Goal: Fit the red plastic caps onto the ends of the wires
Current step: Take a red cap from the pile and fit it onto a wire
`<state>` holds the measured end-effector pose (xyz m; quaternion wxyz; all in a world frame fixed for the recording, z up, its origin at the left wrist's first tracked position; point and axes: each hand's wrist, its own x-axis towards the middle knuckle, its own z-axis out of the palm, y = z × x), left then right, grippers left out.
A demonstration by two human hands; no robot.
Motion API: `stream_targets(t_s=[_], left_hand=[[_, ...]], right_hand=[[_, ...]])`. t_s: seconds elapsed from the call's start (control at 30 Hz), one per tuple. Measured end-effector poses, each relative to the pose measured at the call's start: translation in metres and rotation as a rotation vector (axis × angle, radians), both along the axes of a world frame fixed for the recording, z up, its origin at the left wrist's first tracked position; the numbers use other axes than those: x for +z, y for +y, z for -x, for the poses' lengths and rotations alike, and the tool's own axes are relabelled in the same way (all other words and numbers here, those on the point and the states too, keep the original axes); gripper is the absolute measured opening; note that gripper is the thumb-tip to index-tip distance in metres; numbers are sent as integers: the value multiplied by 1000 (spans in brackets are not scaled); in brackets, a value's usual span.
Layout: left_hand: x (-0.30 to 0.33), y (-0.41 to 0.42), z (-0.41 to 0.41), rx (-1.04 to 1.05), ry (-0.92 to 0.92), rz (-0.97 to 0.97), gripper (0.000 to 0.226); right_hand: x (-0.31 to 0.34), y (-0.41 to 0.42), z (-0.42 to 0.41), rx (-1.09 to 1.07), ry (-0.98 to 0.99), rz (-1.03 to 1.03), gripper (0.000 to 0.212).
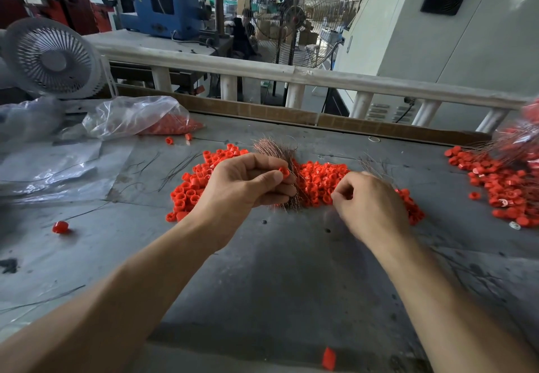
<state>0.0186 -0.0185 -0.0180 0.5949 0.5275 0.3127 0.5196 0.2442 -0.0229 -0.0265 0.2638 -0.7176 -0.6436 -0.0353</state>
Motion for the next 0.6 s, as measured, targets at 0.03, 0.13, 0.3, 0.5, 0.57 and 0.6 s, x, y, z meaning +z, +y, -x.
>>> stream_targets(t_s=[0.03,0.13,0.3,0.5,0.57,0.6], left_hand=[[0,0,0,0,8,-2,14],[1,-2,-1,3,29,-9,15],[2,-4,-2,4,57,-6,15],[3,-6,-3,11,75,2,16],[4,-7,-3,11,78,6,16],[4,-7,-3,10,82,6,15]], right_hand=[[1,0,1,28,90,-40,12],[4,-6,8,166,478,-134,13],[11,-16,26,404,1064,-93,10],[17,-21,33,452,1322,-10,10],[18,-21,34,449,1351,5,11],[18,-21,34,448,1365,9,11]])
